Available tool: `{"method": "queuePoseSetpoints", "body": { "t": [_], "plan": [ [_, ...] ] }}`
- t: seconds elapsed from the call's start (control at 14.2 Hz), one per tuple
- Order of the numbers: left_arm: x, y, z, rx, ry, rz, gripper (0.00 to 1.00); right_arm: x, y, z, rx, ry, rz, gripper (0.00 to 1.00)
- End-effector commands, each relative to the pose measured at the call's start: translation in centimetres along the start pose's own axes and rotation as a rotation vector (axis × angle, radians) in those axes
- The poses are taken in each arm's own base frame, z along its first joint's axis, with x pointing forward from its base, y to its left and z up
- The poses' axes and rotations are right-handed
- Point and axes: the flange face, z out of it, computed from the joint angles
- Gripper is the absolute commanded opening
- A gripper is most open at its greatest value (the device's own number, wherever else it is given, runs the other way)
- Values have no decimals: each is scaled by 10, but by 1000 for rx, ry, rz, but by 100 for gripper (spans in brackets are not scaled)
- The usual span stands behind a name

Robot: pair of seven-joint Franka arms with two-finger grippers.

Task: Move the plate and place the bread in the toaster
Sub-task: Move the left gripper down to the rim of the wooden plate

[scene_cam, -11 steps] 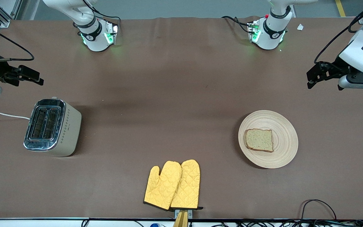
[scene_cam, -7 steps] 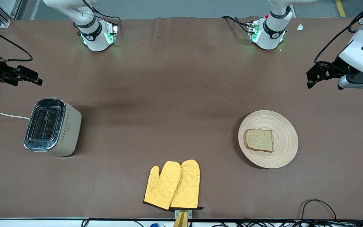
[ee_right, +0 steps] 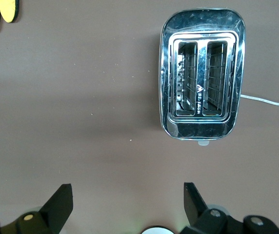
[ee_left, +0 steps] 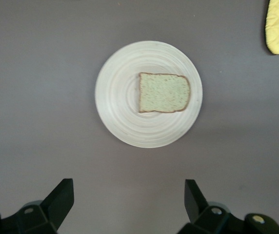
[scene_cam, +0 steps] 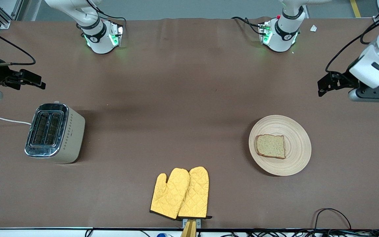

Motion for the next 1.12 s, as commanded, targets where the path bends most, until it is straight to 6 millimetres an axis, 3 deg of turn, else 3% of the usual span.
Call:
{"method": "queuePoseSetpoints", "body": {
  "t": [0.0, 0.14, 0.42, 0.56, 0.77, 1.05],
  "plan": [
    [27, -83, 41, -201, -59, -53, 100, -5, 2, 1, 8, -1, 6, 100],
    [44, -142, 101, -345, -111, -76, 100, -5, 2, 1, 8, -1, 3, 100],
    [67, -214, 231, -600, -147, -23, 100, -5, 2, 1, 8, -1, 2, 100],
    [77, -228, 291, -687, -156, 13, 100, -5, 2, 1, 8, -2, 0, 100],
    [84, -246, 353, -751, -126, 45, 100, -5, 2, 3, 8, -7, 1, 100],
    [83, -250, 400, -770, -94, 72, 100, -5, 1, 5, 8, -10, 0, 100]
  ]
}}
